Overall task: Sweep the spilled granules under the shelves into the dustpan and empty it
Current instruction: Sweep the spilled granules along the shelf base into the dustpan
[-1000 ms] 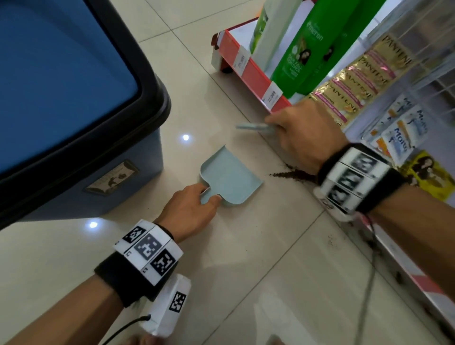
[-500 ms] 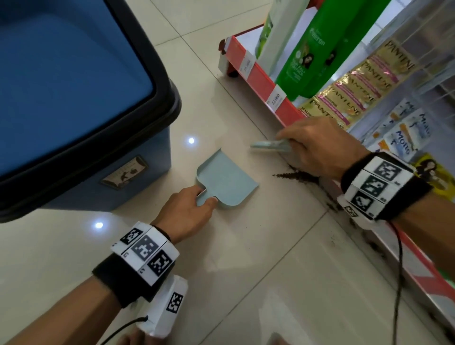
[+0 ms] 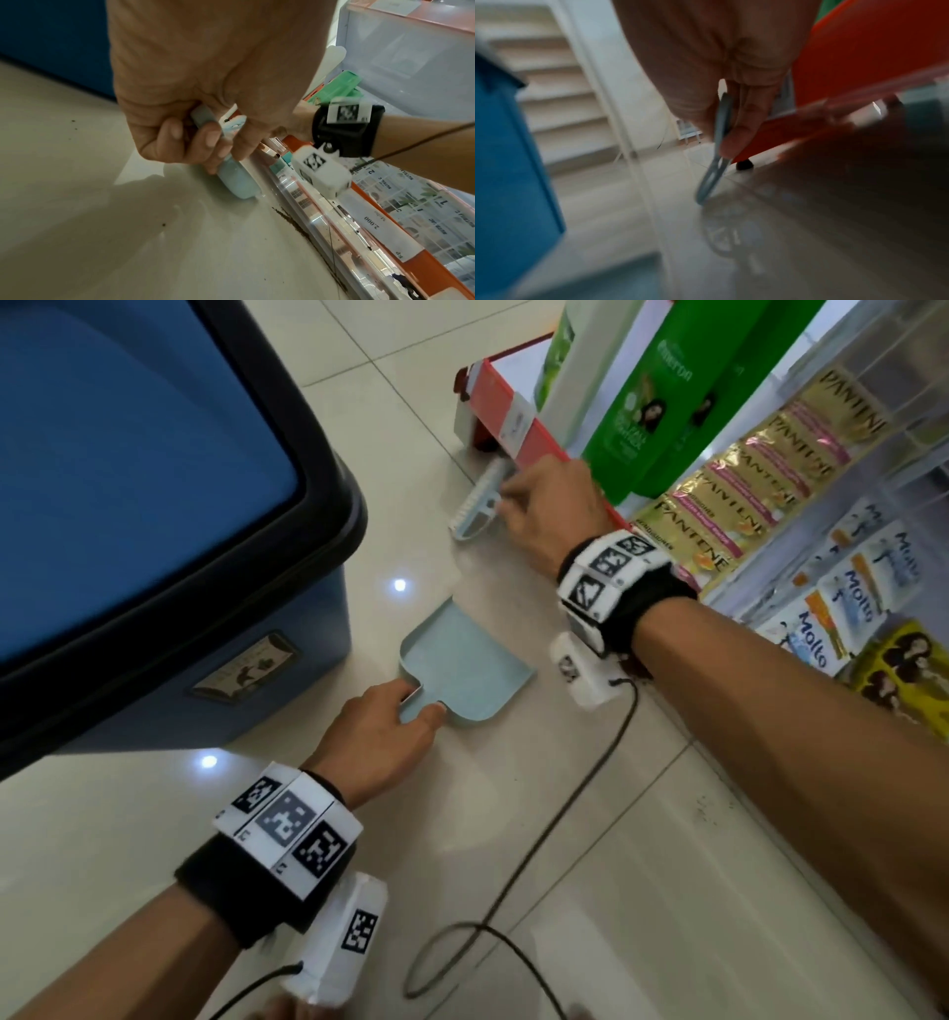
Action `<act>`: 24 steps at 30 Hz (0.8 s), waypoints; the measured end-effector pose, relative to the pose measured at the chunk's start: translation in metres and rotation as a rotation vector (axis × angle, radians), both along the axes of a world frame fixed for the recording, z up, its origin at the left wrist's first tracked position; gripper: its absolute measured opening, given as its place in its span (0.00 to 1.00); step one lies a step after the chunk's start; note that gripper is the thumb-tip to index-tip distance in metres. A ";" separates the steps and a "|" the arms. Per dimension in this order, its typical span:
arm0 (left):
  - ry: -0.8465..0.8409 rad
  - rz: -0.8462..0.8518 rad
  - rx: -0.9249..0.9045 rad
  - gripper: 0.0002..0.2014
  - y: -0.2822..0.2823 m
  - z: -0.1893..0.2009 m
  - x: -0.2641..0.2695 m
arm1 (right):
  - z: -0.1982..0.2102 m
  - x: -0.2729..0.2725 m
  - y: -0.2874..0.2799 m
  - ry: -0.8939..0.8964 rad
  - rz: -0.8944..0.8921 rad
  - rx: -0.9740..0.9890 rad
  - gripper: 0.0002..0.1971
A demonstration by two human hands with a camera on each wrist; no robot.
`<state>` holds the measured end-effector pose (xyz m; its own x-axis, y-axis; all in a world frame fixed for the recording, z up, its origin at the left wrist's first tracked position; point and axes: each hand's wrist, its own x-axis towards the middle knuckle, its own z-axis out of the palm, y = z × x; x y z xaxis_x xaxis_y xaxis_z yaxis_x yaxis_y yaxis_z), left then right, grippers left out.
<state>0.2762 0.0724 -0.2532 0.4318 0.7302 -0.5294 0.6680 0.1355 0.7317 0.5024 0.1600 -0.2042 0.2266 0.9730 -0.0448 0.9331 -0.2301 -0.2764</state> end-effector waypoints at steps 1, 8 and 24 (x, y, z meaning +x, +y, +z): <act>0.001 0.000 -0.008 0.11 0.000 0.000 -0.002 | 0.001 0.003 -0.006 -0.069 0.056 -0.054 0.13; 0.002 0.009 -0.072 0.15 -0.005 0.004 -0.006 | 0.014 0.026 -0.076 -0.182 0.154 -0.392 0.13; 0.032 0.003 -0.042 0.16 -0.005 0.004 -0.009 | 0.006 0.005 -0.032 -0.309 0.330 -0.319 0.15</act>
